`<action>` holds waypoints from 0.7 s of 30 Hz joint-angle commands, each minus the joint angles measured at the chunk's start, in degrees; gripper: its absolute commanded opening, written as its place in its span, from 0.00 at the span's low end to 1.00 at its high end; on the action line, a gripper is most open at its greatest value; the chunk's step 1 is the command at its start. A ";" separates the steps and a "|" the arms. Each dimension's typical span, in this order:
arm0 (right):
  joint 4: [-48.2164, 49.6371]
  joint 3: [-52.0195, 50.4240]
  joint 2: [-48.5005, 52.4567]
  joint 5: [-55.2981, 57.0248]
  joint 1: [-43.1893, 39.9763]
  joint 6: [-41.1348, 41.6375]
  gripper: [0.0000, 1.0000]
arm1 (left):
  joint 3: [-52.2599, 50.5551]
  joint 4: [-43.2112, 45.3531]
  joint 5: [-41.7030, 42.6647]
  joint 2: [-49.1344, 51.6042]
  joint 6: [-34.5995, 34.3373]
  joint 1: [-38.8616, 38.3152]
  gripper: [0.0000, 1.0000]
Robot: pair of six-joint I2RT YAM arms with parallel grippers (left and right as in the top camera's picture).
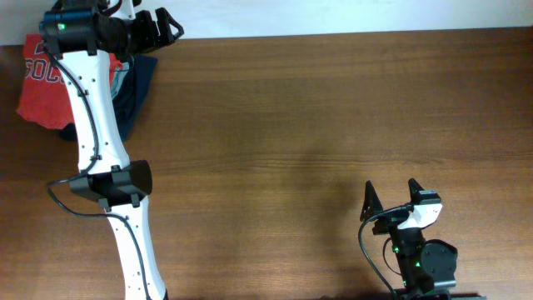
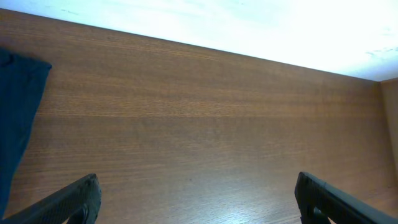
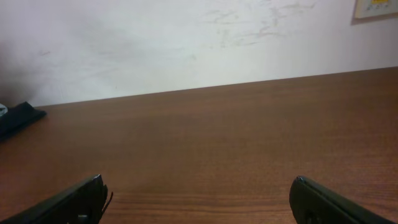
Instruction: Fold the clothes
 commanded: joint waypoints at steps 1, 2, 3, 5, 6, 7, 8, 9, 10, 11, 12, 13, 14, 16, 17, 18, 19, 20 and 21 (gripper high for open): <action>-0.39 -0.26 -0.52 1.16 -0.37 0.31 0.99 | -0.09 0.02 -0.39 -0.22 -0.07 0.13 0.99; -0.39 -0.26 -0.52 1.16 -0.37 0.28 0.98 | -0.24 0.02 -0.42 -0.09 -0.07 0.07 0.99; -0.39 -0.26 -0.52 1.16 -0.37 0.28 0.99 | -0.57 0.00 -0.42 -0.02 -0.07 0.02 0.99; -0.39 -0.26 -0.52 1.16 -0.37 0.28 0.99 | -0.66 0.00 -0.42 -0.24 -0.07 0.02 0.99; -0.39 -0.26 -0.52 1.16 -0.37 0.28 0.98 | -0.66 -0.02 -0.42 -0.83 -0.07 -0.02 0.99; -0.39 -0.26 -0.52 1.16 -0.37 0.28 0.99 | -0.66 -0.02 -0.44 -1.73 -0.07 -0.11 0.99; -0.39 -0.26 -0.52 1.16 -0.37 0.28 0.99 | -0.66 -0.02 -0.44 -3.17 -0.07 -0.24 0.99; -0.39 -0.26 -0.52 1.16 -0.37 0.28 0.99 | -0.66 -0.02 -0.42 -4.26 -0.09 -0.24 0.99; -0.39 -0.26 -0.52 1.16 -0.37 0.28 0.99 | -0.66 -0.02 -0.42 -6.08 -0.07 -0.24 0.99; -0.39 -0.26 -0.52 1.16 -0.37 0.28 0.99 | -0.66 0.00 -0.42 -8.07 -0.07 -0.24 0.99; -0.39 -0.26 -0.52 1.16 -0.37 0.28 0.99 | -0.66 0.02 -0.42 -9.84 -0.07 -0.24 0.99; -0.39 -0.26 -0.52 1.16 -0.37 0.28 0.98 | -0.66 0.02 -0.42 -11.89 -0.07 -0.24 0.99; -0.39 -0.26 -0.52 1.16 -0.37 0.28 0.99 | -0.66 0.00 -0.42 -13.51 -0.07 -0.22 0.99; -0.39 -0.26 -0.52 1.16 -0.37 0.28 0.98 | -0.66 0.00 -0.42 -17.18 -0.07 -0.24 0.99; -0.39 -0.26 -0.52 1.16 -0.37 0.28 0.98 | -0.68 0.00 -0.42 -18.95 -0.07 -0.24 0.99; -0.39 -0.26 -0.52 1.16 -0.37 0.28 0.99 | -0.68 -0.02 -0.42 -20.72 -0.07 -0.22 0.99; -0.39 -0.26 -0.52 1.16 -0.37 0.28 0.98 | -0.85 -0.02 -0.42 -22.23 -0.07 -0.24 0.99; -0.39 -0.26 -0.52 1.16 -0.37 0.28 0.98 | -1.33 -0.02 -0.42 -24.09 -0.07 -0.22 0.99; -0.39 -0.26 -0.52 1.16 -0.37 0.28 0.99 | -1.99 0.00 -0.39 -25.70 -0.07 -0.22 0.99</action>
